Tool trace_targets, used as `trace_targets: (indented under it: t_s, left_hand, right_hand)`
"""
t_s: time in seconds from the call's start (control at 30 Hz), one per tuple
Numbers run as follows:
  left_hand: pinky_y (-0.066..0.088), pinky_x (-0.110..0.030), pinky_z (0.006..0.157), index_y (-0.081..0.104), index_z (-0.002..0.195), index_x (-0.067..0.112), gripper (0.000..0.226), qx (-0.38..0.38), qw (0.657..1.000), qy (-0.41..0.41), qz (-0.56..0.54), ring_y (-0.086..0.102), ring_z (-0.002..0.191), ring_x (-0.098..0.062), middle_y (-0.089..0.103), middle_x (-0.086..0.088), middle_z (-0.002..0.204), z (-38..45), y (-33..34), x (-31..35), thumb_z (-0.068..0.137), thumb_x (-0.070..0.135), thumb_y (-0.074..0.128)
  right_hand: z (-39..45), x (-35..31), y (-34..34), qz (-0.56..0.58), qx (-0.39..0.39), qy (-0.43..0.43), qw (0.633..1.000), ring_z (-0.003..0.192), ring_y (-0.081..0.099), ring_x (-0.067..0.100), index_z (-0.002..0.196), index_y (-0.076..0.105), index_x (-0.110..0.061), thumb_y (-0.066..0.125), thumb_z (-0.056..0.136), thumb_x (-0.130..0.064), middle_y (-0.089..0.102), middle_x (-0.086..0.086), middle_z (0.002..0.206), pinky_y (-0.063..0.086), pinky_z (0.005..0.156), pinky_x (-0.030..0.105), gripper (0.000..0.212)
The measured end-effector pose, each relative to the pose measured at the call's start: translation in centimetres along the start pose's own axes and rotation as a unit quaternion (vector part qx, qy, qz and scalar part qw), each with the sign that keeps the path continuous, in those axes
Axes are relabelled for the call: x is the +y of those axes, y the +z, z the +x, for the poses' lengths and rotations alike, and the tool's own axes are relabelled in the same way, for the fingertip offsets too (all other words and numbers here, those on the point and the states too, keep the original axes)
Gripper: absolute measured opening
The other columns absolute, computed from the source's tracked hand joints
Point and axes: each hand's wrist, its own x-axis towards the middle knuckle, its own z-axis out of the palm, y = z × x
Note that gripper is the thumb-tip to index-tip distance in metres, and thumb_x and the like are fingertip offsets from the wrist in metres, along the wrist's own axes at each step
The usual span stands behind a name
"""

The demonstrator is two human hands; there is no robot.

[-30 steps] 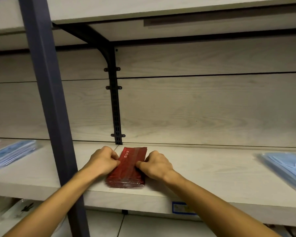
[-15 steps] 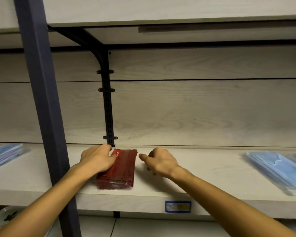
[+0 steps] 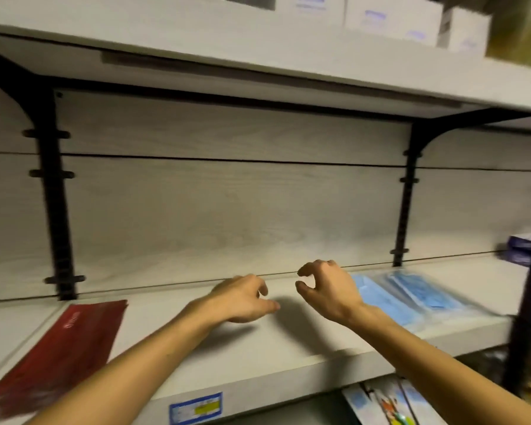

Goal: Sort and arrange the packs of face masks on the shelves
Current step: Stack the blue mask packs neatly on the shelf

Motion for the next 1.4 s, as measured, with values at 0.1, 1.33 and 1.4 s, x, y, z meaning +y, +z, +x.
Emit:
trace_targets:
  t_s: [0.1, 1.33, 1.4]
  left_hand:
    - [0.057, -0.039, 0.088, 0.061, 0.124, 0.022, 0.055, -0.034, 0.994, 0.0, -0.108, 0.065, 0.096, -0.018, 0.067, 0.0, 0.117, 2.7, 2.0, 3.3, 0.083, 0.059, 0.065]
    - [0.056, -0.032, 0.062, 0.049, 0.097, 0.014, 0.036, 0.137, 0.852, -0.171, -0.475, 0.068, 0.084, -0.024, 0.065, -0.013, 0.102, 7.2, 6.0, 1.3, 0.077, 0.002, 0.076]
    - [0.06, -0.039, 0.068, 0.052, 0.102, 0.013, 0.045, 0.143, 0.863, -0.163, -0.457, 0.071, 0.087, -0.027, 0.068, -0.013, 0.104, 6.5, 5.7, 0.2, 0.065, 0.013, 0.078]
  right_hand:
    - [0.3, 4.6, -2.4, -0.02, 0.002, 0.041, 0.999, 0.12, 0.055, 0.024, 0.13, 0.063, -0.022, 0.058, 0.092, -0.042, 0.065, 0.001, 0.13, 0.047, 0.094, 0.033, 0.043]
    - [1.1, 6.8, 4.1, 0.243, -0.149, 0.003, 0.959, 0.09, 0.067, 0.0, 0.091, 0.075, -0.041, 0.061, 0.077, -0.056, 0.074, -0.024, 0.094, 0.055, 0.09, 0.029, 0.024]
    - [1.1, 6.3, 4.0, 0.289, -0.162, -0.02, 0.943, 0.089, 0.069, 0.001, 0.088, 0.076, -0.038, 0.062, 0.079, -0.049, 0.075, -0.021, 0.094, 0.055, 0.09, 0.029, 0.02]
